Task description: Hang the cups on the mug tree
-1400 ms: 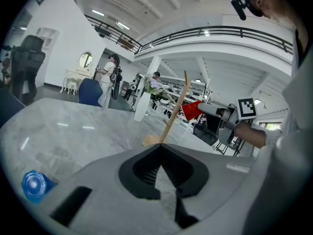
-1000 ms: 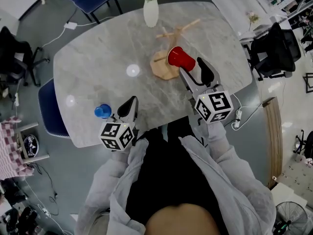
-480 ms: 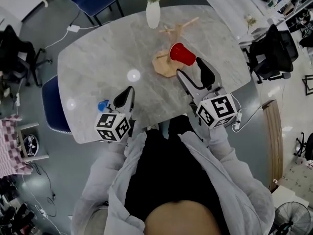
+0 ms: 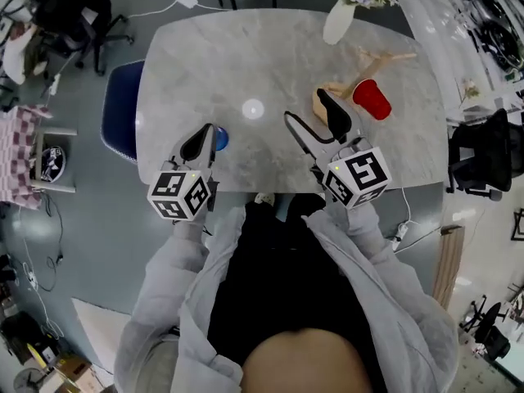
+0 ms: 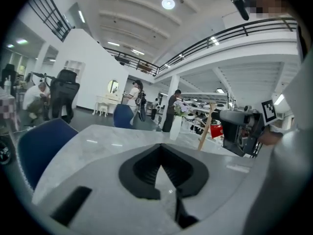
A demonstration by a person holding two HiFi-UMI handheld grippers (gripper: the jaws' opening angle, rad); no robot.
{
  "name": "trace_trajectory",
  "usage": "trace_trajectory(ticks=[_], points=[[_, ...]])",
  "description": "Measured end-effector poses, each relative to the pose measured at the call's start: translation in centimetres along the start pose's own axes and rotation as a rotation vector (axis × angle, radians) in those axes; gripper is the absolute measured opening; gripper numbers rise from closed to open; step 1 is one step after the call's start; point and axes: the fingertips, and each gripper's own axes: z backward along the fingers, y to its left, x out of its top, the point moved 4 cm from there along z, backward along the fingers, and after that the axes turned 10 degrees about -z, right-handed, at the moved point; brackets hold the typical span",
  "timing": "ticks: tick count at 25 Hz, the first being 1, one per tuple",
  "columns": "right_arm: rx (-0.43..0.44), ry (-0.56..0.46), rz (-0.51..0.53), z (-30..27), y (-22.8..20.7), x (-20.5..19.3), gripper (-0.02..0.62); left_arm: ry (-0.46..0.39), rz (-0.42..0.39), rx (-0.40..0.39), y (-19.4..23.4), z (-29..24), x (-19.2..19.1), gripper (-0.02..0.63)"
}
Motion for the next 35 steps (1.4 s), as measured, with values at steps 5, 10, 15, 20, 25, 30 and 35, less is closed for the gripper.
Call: trace_trajectory(ticks=[5, 10, 15, 20, 25, 30, 35], points=[[0.173, 0.095, -0.015, -5.2, 4.3, -2.4, 0.316, 0.013, 0.064, 0.170, 3.6, 5.4, -2.4, -0.002], [0.278, 0.202, -0.026, -9.2, 7.5, -6.2, 0.316, 0.029, 0.141, 0.301, 5.8, 9.5, -5.4, -0.002], [0.330, 0.348, 0.007, -12.5, 9.3, -12.4, 0.316, 0.072, 0.231, 0.433, 6.8, 13.8, -9.4, -0.002], [0.336, 0.461, -0.008, -14.8, 10.6, -18.0, 0.293, 0.124, 0.316, 0.543, 6.7, 18.3, -13.1, -0.002], [0.318, 0.501, 0.054, -16.9, 12.4, -21.4, 0.287, 0.140, 0.373, 0.622, 6.6, 22.5, -15.5, -0.002], [0.306, 0.487, 0.098, -18.1, 12.1, -21.8, 0.244, 0.151, 0.405, 0.648, 6.1, 22.7, -16.0, -0.002], [0.303, 0.471, 0.092, -18.5, 13.9, -20.9, 0.241, 0.137, 0.383, 0.590, 8.3, 22.6, -15.2, -0.002]])
